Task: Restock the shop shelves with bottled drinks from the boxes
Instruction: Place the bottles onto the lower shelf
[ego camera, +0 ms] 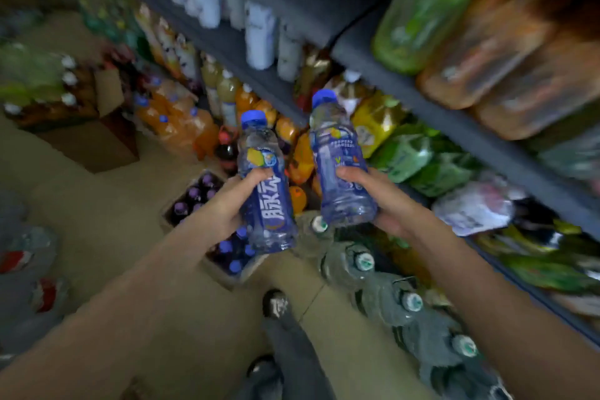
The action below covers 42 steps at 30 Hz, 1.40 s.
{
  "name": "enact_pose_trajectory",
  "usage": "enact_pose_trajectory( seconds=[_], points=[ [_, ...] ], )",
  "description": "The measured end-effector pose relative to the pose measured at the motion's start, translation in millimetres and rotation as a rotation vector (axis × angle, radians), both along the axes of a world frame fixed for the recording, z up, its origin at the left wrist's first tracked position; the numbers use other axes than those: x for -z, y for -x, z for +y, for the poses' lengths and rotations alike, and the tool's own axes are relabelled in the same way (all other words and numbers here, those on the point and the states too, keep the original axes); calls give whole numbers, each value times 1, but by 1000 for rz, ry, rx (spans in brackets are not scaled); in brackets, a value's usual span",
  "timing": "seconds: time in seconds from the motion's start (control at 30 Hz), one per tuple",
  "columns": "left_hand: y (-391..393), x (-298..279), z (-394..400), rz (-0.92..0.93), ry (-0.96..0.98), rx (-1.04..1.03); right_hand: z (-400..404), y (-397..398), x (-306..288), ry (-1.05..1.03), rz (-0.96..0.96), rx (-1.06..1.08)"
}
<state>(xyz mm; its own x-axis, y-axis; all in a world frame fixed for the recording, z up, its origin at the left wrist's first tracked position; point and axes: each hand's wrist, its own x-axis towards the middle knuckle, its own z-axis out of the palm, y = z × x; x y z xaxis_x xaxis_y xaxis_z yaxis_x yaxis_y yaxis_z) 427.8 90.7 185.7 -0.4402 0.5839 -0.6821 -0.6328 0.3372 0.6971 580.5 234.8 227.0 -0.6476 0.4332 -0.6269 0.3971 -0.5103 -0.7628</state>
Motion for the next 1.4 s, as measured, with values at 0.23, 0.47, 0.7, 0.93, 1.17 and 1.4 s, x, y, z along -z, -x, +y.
enact_pose_trajectory(
  seconds=[0.23,0.47,0.7,0.93,1.17,1.4],
  points=[
    [-105,-201,42,-16,-377,370,-23,-171,-195,86,429,282],
    [-278,-312,100,212,-548,745,-37,-350,-291,-44,509,569],
    [-483,-340,140,354,-705,851,-73,-572,-315,-212,484,774],
    [-662,-347,169,710,-777,832,-45,-738,-330,-598,360,1110],
    [-732,-372,210,1111,-906,873,28,-815,-328,-1006,205,1328],
    [-766,-377,273,1213,-977,844,147,-870,-311,-1061,-184,1383]
  ],
)
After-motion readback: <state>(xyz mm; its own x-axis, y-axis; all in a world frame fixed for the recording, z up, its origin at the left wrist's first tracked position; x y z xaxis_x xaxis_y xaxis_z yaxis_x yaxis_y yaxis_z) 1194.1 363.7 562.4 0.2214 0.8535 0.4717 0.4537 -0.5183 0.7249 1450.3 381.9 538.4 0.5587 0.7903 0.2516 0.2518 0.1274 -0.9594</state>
